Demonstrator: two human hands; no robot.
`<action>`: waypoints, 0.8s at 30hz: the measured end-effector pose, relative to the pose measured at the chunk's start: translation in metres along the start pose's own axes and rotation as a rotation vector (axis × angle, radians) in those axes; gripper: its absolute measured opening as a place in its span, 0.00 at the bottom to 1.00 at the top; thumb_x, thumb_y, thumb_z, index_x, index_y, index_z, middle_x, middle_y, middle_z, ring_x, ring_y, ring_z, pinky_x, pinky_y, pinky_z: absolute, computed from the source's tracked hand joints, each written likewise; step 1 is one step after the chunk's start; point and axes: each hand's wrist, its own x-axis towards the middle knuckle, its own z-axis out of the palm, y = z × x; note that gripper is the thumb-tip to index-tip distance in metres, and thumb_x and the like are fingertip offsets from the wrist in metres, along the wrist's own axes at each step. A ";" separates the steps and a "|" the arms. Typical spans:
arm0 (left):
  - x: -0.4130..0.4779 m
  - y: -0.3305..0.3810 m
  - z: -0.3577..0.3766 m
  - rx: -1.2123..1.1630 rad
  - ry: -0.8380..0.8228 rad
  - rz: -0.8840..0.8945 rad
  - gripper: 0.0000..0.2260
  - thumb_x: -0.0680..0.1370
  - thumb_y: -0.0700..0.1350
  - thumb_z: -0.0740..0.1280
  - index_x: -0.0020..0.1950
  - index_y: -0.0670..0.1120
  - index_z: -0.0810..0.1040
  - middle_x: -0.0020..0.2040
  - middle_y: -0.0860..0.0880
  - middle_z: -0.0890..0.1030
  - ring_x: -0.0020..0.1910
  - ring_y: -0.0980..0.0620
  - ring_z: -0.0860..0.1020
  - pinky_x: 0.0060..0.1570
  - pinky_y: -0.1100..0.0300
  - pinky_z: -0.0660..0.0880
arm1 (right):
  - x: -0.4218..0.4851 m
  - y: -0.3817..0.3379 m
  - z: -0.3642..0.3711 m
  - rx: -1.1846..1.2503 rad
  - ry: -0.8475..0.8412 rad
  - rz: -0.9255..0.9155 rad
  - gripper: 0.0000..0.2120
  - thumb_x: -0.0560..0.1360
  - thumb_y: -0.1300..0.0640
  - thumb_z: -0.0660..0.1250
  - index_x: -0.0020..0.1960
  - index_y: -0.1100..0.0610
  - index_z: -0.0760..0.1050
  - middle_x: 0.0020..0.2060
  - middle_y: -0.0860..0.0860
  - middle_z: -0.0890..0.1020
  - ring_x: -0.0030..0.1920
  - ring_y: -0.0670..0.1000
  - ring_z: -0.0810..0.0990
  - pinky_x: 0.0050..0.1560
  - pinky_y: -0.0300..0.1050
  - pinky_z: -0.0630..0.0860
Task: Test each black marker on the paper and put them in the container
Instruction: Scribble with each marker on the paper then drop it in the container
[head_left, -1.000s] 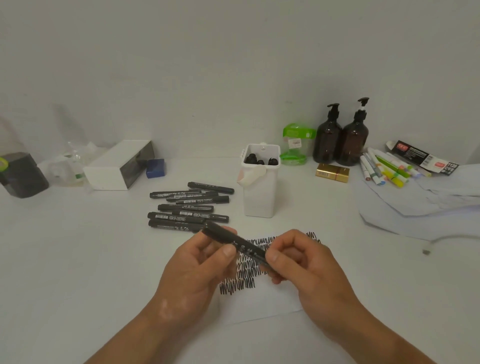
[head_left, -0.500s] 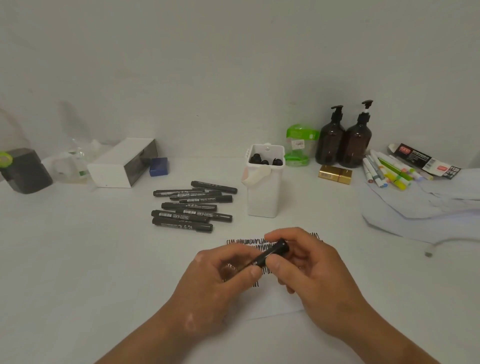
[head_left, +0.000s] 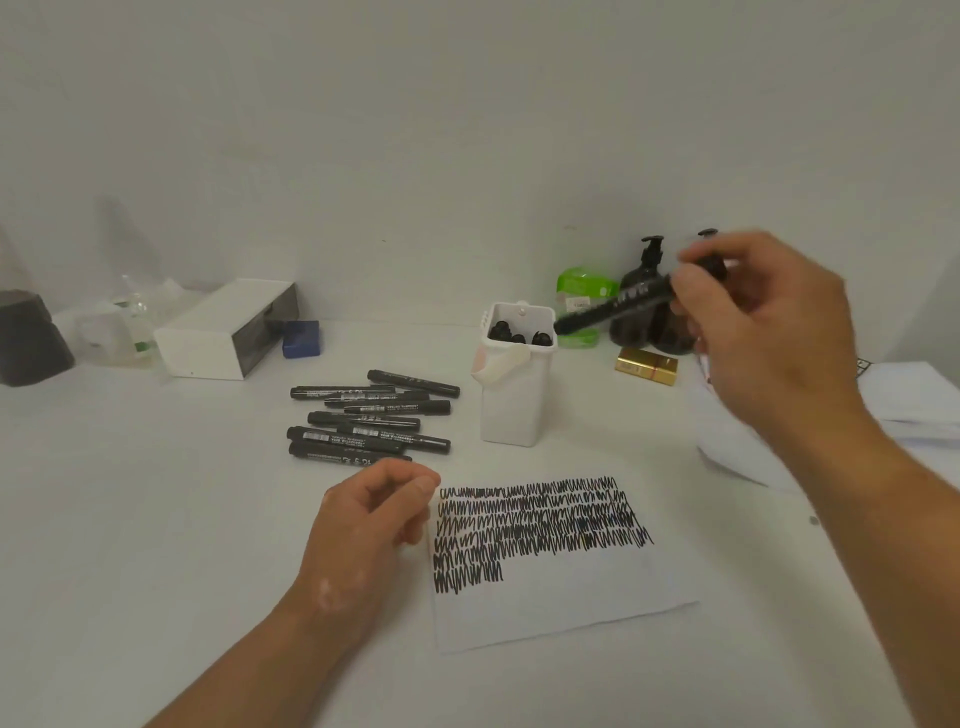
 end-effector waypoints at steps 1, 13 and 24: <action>0.001 -0.001 -0.001 0.010 0.001 0.007 0.16 0.65 0.56 0.74 0.44 0.45 0.84 0.31 0.46 0.76 0.32 0.48 0.72 0.39 0.52 0.69 | 0.015 -0.005 0.004 -0.086 -0.009 -0.035 0.05 0.75 0.47 0.69 0.50 0.44 0.81 0.34 0.42 0.84 0.37 0.46 0.82 0.49 0.52 0.82; 0.003 -0.008 -0.001 0.072 -0.063 0.031 0.16 0.67 0.57 0.73 0.42 0.44 0.83 0.29 0.48 0.74 0.32 0.51 0.71 0.37 0.55 0.69 | 0.078 0.003 0.104 -0.717 -0.392 -0.241 0.10 0.80 0.51 0.63 0.59 0.50 0.77 0.52 0.55 0.83 0.48 0.58 0.80 0.47 0.51 0.79; 0.007 -0.013 -0.003 0.055 -0.051 0.021 0.15 0.68 0.56 0.73 0.42 0.44 0.83 0.30 0.47 0.75 0.32 0.49 0.72 0.39 0.50 0.69 | 0.067 0.027 0.145 -0.811 -0.699 -0.134 0.12 0.79 0.56 0.61 0.57 0.56 0.81 0.53 0.54 0.84 0.53 0.58 0.80 0.50 0.50 0.80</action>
